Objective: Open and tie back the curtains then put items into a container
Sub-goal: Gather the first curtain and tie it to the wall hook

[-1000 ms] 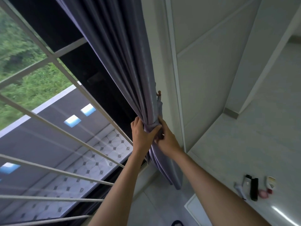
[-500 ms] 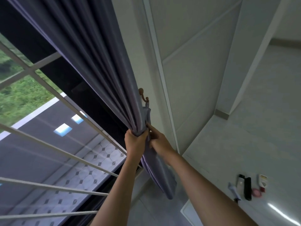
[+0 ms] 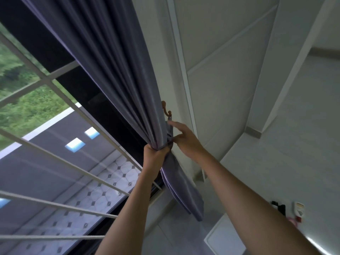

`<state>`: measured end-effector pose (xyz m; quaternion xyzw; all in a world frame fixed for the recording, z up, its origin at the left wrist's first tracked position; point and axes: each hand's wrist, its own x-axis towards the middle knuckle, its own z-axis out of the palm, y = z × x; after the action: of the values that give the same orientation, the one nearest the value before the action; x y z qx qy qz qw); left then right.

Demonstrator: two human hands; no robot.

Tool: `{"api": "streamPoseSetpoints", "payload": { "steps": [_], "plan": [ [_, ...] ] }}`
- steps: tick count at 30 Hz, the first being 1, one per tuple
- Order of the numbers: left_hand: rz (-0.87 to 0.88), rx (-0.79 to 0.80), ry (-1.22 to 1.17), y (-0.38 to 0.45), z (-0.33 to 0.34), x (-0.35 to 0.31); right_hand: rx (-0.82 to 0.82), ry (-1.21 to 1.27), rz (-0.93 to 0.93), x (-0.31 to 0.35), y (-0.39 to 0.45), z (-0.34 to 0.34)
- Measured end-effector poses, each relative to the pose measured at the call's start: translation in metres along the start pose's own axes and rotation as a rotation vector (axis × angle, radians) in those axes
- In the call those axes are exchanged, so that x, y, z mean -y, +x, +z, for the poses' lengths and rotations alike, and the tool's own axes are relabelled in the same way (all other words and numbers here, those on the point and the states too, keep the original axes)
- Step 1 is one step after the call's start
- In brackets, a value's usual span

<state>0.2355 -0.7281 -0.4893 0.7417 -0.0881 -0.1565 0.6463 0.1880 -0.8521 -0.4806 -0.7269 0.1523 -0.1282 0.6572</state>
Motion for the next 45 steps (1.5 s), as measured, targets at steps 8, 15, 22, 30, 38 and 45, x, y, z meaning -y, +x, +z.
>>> {"api": "streamPoseSetpoints", "payload": {
  "steps": [8, 15, 22, 30, 38, 45],
  "plan": [
    [0.082, 0.07, 0.161, -0.002, -0.005, 0.005, 0.02, -0.919, -0.444, -0.024, 0.01, -0.014],
    [0.377, 0.006, 0.281, -0.008, 0.004, 0.012, 0.132, -0.589, -0.193, 0.002, 0.006, -0.019],
    [0.395, -0.235, 0.331, -0.016, 0.012, 0.029, 0.087, -0.116, 0.215, 0.018, 0.021, -0.003],
    [0.303, -0.326, 0.422, -0.02, 0.021, 0.036, 0.167, -0.114, 0.423, 0.028, 0.027, -0.018],
    [0.299, -0.272, 0.317, -0.017, 0.02, 0.032, -0.126, -0.799, 0.075, 0.031, 0.015, -0.017],
    [0.267, -0.19, 0.266, -0.011, 0.007, 0.034, -0.033, -0.305, 0.156, 0.013, -0.012, -0.022]
  ]
}}
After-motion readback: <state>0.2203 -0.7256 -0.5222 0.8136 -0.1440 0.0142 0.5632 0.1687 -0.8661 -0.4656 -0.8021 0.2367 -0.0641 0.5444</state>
